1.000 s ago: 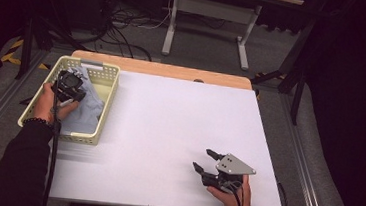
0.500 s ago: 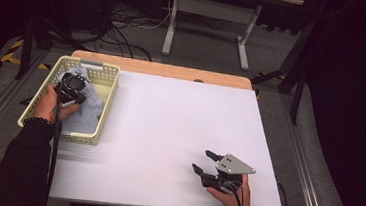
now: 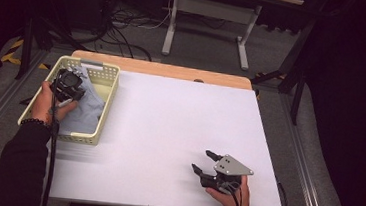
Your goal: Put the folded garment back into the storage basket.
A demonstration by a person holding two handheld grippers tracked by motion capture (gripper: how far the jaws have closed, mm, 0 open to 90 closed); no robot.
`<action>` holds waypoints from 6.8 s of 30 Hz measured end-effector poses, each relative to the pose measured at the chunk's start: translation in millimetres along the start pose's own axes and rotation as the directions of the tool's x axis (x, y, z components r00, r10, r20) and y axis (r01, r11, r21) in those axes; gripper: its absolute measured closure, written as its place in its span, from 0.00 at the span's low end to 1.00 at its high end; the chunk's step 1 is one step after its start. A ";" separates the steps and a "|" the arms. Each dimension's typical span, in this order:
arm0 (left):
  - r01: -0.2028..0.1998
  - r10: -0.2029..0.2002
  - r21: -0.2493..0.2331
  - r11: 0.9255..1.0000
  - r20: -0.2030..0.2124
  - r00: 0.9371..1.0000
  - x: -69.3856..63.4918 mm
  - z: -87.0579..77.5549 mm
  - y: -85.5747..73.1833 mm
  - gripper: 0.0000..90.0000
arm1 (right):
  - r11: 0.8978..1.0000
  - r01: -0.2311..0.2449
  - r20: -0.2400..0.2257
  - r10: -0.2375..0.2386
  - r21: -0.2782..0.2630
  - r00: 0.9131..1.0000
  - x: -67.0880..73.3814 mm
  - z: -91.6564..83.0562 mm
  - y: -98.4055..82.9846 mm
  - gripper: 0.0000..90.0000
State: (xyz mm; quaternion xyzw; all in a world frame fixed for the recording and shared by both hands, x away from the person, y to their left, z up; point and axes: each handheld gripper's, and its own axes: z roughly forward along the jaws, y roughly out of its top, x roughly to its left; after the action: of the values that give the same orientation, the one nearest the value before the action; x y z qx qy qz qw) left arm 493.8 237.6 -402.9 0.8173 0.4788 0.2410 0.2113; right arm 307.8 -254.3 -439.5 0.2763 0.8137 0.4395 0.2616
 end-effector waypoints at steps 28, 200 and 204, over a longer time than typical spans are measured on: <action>-0.024 0.043 -0.303 0.953 0.056 0.998 -26.1 -42.8 -13.3 0.86 | 0.999 0.034 0.048 -0.034 0.005 0.998 1.1 5.1 -5.5 0.37; -0.226 0.388 -0.556 0.800 0.192 0.901 -172.8 -62.6 -125.4 0.07 | 0.993 0.099 -0.034 -0.101 -0.057 0.994 23.5 9.3 4.7 0.25; -0.229 0.389 -0.552 0.801 0.189 0.902 -172.7 -62.5 -125.6 0.07 | 0.993 0.098 -0.032 -0.100 -0.061 0.994 23.2 8.8 5.0 0.25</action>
State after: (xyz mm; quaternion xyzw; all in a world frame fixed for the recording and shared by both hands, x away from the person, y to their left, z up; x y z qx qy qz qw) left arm 297.6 148.8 -458.8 0.8240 0.2181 0.2683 0.4488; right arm 298.3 -231.1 -443.6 0.2201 0.8174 0.4547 0.2769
